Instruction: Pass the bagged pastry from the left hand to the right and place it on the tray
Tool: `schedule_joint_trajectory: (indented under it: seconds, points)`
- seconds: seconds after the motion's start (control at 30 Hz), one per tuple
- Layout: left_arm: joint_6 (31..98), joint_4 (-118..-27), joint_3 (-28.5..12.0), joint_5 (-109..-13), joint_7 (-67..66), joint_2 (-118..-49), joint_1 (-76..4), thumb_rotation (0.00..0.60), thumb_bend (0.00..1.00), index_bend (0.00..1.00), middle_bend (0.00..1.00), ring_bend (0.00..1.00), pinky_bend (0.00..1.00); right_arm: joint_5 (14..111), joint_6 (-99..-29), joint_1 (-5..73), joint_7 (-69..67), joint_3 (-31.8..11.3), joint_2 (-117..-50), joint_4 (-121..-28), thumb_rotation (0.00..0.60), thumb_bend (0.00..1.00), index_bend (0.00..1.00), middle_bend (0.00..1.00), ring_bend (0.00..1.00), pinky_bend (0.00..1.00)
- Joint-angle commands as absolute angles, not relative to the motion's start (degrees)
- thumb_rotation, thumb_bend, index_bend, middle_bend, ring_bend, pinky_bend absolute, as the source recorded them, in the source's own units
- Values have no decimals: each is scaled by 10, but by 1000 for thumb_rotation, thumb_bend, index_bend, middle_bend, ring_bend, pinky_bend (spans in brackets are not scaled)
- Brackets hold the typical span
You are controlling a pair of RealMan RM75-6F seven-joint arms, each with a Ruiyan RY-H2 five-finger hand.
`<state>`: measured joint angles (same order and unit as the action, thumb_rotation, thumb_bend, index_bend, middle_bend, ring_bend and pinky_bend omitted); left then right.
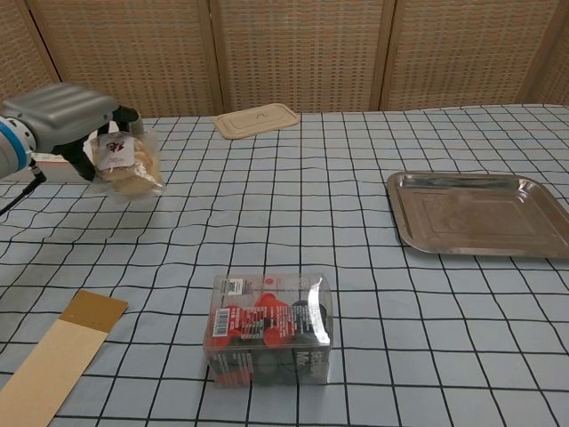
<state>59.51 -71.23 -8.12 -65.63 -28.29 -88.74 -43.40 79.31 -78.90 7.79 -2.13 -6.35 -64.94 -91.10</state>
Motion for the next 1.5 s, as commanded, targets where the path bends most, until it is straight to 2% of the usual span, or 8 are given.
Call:
schedule_joint_trajectory:
  seconds: [0.03, 0.3, 0.5, 0.63, 0.8, 1.0, 1.17, 1.5]
  points:
    - [572, -726, -109, -641, -318, -919, -472, 600, 449, 698, 432, 448, 508, 786, -785, 79, -30, -68, -647, -906, 600, 138, 0, 0, 0, 0]
    - [530, -716, -171, -567, -379, -1004, -553, 600, 422, 650, 370, 431, 489, 775, -774, 82, -48, -72, -646, -892, 600, 138, 0, 0, 0, 0]
    - [508, -648, -197, -524, -416, -1086, -620, 600, 368, 529, 240, 324, 418, 760, -768, 79, -69, -78, -643, -878, 600, 138, 0, 0, 0, 0]
    - [481, -621, -201, -496, -425, -1108, -643, 600, 199, 299, 34, 106, 232, 755, -767, 77, -78, -80, -640, -873, 600, 137, 0, 0, 0, 0]
    - [465, -618, -192, -459, -460, -1106, -660, 600, 12, 20, 0, 0, 10, 753, -768, 76, -78, -81, -640, -870, 600, 137, 0, 0, 0, 0]
    - [489, -681, -194, -457, -452, -1067, -650, 600, 0, 0, 0, 0, 0, 760, -771, 76, -68, -78, -641, -874, 600, 137, 0, 0, 0, 0]
    - [552, -804, -177, -488, -448, -973, -604, 600, 0, 0, 0, 0, 0, 773, -780, 75, -52, -73, -642, -886, 600, 137, 0, 0, 0, 0]
    - [674, -1012, -93, -577, -393, -763, -458, 600, 0, 0, 0, 0, 0, 783, -778, 80, -10, -65, -653, -900, 600, 137, 0, 0, 0, 0]
